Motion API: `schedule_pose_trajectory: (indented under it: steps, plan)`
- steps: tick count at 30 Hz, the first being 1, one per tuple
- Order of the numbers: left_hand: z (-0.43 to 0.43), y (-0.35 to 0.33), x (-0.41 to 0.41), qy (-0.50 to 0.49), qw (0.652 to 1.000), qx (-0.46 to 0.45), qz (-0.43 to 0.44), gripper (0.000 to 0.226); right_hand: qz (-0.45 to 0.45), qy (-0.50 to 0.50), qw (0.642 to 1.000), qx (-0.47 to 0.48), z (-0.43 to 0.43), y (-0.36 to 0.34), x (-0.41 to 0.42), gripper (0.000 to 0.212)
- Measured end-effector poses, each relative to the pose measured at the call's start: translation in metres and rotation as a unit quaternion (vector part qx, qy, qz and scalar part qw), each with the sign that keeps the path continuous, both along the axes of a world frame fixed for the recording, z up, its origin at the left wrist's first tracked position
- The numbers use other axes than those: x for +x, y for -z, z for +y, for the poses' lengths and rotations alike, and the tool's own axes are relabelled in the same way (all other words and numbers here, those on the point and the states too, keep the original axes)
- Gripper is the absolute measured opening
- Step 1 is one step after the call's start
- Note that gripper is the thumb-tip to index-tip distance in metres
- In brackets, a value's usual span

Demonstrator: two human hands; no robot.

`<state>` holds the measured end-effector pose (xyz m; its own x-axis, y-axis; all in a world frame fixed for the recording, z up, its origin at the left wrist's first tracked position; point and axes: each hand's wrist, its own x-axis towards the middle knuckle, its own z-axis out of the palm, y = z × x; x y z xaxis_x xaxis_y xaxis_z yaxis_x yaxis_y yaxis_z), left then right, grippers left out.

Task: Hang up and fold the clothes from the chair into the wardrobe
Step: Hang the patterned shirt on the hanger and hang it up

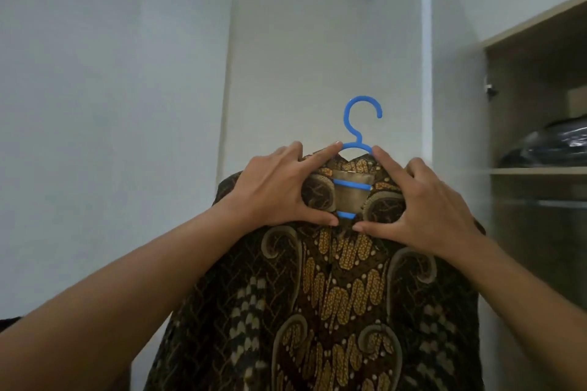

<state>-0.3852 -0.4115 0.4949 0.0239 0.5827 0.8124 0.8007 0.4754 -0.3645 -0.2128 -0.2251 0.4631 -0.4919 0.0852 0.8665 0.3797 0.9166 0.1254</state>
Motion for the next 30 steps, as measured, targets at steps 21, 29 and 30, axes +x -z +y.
schedule_pose_trajectory:
  steps: [21,29,30]
  plan:
    - [0.314,0.078,0.200,0.154,0.981,-0.099,-0.056,0.115,-0.076,0.196,0.970,-0.126,0.248,0.088,0.238,0.119]
    - [0.427,0.080,0.194,0.151,0.979,-0.121,-0.058,0.115,-0.100,0.272,0.947,-0.142,0.344,0.091,0.229,0.114]
    - [0.441,0.078,0.193,0.155,0.979,-0.120,-0.057,0.114,-0.101,0.277,0.943,-0.155,0.356,0.089,0.227,0.114]
